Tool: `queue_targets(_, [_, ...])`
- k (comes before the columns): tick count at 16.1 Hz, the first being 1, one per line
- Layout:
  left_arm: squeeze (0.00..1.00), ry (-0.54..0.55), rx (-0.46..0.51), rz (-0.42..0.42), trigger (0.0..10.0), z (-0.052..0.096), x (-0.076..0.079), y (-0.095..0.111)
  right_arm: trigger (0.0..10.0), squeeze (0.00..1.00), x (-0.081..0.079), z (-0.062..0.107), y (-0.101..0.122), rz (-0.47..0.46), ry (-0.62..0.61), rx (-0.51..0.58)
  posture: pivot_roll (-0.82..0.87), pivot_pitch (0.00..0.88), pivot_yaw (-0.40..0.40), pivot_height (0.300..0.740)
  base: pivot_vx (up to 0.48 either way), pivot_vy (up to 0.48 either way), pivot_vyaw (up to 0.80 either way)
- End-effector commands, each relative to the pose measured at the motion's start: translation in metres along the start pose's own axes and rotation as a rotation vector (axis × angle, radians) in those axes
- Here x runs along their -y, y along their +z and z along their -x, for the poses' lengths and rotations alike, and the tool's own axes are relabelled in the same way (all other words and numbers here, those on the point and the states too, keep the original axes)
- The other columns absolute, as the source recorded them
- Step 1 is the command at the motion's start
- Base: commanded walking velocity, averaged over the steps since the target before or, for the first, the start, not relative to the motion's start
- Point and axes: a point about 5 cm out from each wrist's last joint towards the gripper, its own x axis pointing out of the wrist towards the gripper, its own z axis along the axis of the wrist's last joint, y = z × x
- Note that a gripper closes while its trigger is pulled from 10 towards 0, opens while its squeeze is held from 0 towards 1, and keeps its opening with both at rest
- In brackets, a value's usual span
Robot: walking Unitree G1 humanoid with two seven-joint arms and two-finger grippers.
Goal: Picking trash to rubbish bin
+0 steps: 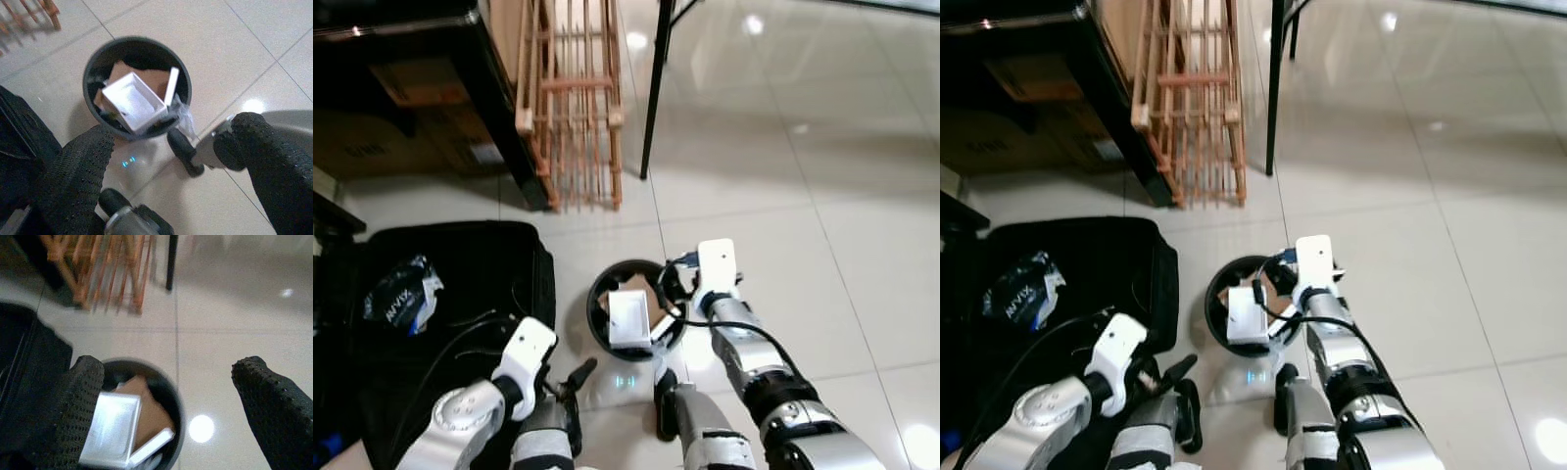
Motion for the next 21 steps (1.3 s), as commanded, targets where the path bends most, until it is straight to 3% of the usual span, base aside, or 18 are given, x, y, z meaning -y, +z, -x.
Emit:
queue_targets(1, [0.0, 0.035, -0.003, 0.004, 10.0, 0.0, -0.004, -0.003, 10.0, 1.0, 0.006, 0.007, 0.001, 0.015, -0.039, 0.028, 0.13, 0.215, 0.002, 0.74, 0.0, 0.0, 0.0])
queue_targets(4, [0.0, 0.07, 0.028, -0.016, 10.0, -0.007, -0.007, 0.008, 10.0, 1.0, 0.013, 0.014, 0.011, 0.028, -0.086, 0.073, 0.13, 0.196, 0.007, 0.74, 0.0, 0.0, 0.0])
queue_targets(7, [0.0, 0.077, 0.123, -0.017, 10.0, -0.015, -0.003, 0.035, 10.0, 1.0, 0.021, 0.026, 0.025, 0.021, -0.134, 0.114, 0.12, 0.19, 0.005, 0.74, 0.0, 0.0, 0.0])
queue_targets(11, [0.0, 0.082, 0.322, -0.068, 10.0, -0.019, 0.009, 0.093, 10.0, 1.0, 0.03, 0.039, 0.045, 0.065, -0.186, 0.146, 0.09, 0.176, 0.003, 0.74, 0.0, 0.0, 0.0])
queue_targets(14, [0.0, 0.149, 0.423, -0.066, 10.0, -0.021, 0.006, 0.124, 10.0, 1.0, 0.045, 0.051, 0.051, 0.026, -0.202, 0.15, 0.08, 0.156, 0.002, 0.74, 0.0, 0.0, 0.0])
queue_targets(17, [0.0, 0.159, 0.447, -0.044, 10.0, -0.024, 0.009, 0.131, 10.0, 1.0, 0.06, 0.06, 0.054, 0.039, -0.241, 0.141, 0.05, 0.142, -0.002, 0.74, 0.0, 0.0, 0.0])
queue_targets(21, [0.0, 0.148, 0.463, -0.026, 10.0, -0.03, 0.017, 0.137, 10.0, 1.0, 0.064, 0.067, 0.06, 0.061, -0.243, 0.128, 0.03, 0.132, -0.017, 0.74, 0.0, 0.0, 0.0])
